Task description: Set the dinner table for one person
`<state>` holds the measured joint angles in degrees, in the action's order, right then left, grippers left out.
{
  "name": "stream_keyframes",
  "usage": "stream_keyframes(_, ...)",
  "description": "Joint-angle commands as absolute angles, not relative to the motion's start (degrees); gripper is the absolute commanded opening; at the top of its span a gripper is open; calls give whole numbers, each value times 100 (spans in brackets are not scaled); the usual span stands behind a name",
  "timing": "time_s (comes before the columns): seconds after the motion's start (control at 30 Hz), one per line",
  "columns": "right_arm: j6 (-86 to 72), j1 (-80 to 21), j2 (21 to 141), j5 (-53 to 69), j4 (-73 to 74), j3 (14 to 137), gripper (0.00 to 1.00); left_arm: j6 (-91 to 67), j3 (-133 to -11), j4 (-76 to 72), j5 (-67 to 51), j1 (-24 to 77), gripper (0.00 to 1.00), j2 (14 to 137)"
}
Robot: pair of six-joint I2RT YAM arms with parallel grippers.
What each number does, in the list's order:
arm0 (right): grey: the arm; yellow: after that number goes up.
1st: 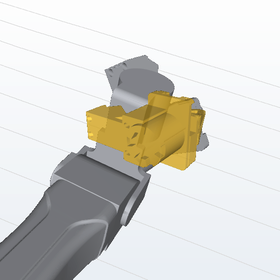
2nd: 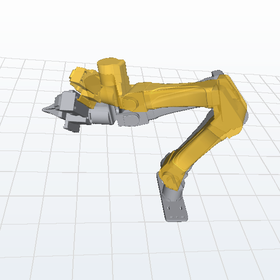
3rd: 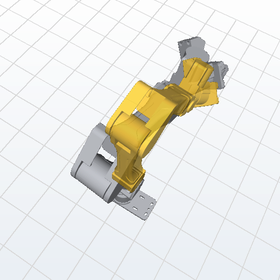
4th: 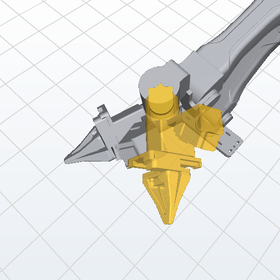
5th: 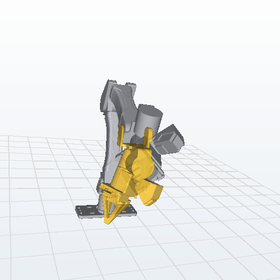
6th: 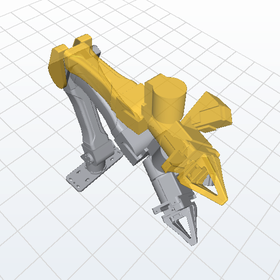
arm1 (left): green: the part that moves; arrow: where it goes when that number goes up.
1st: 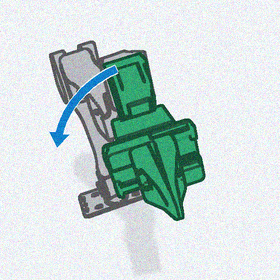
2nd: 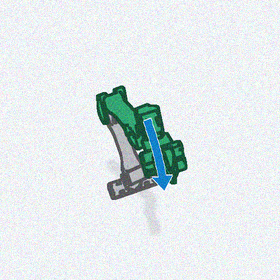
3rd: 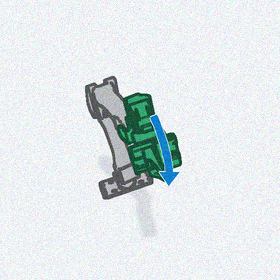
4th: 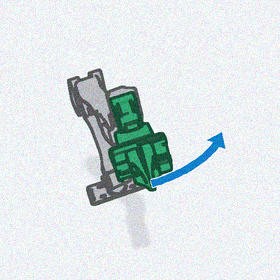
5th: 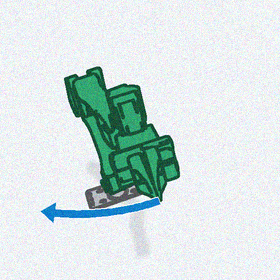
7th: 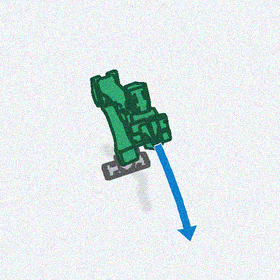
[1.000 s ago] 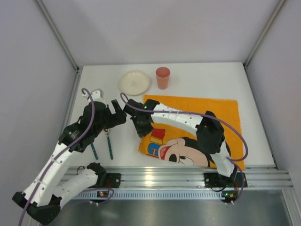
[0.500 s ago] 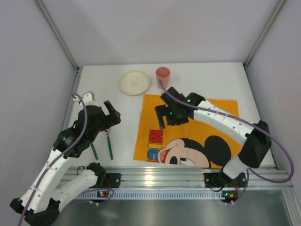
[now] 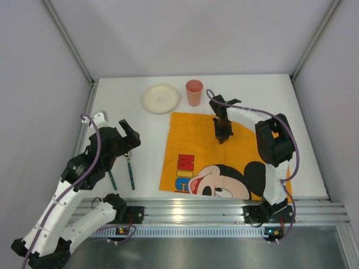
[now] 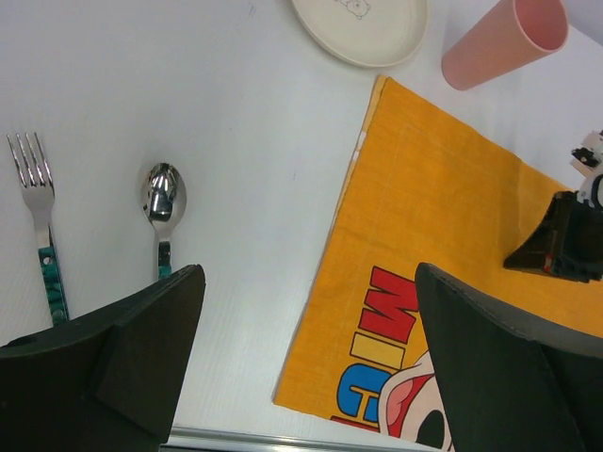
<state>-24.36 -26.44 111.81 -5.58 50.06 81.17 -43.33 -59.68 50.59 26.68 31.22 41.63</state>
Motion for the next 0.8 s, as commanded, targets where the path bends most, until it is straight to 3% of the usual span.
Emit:
stream_keyframes(0.0,-2311,-2716,11661,-361,4816,8744,0,-4403,-6126,5220,2847,3138,98,3999)
stream_keyframes(0.47,-2522,-3542,12542,-35,4922,9782,0,-4289,-6056,5142,3076,3138,98,4139)
stream_keyframes(0.77,-2435,-3551,12077,97,5097,9765,0,-3877,-6179,4518,3304,3138,98,4736)
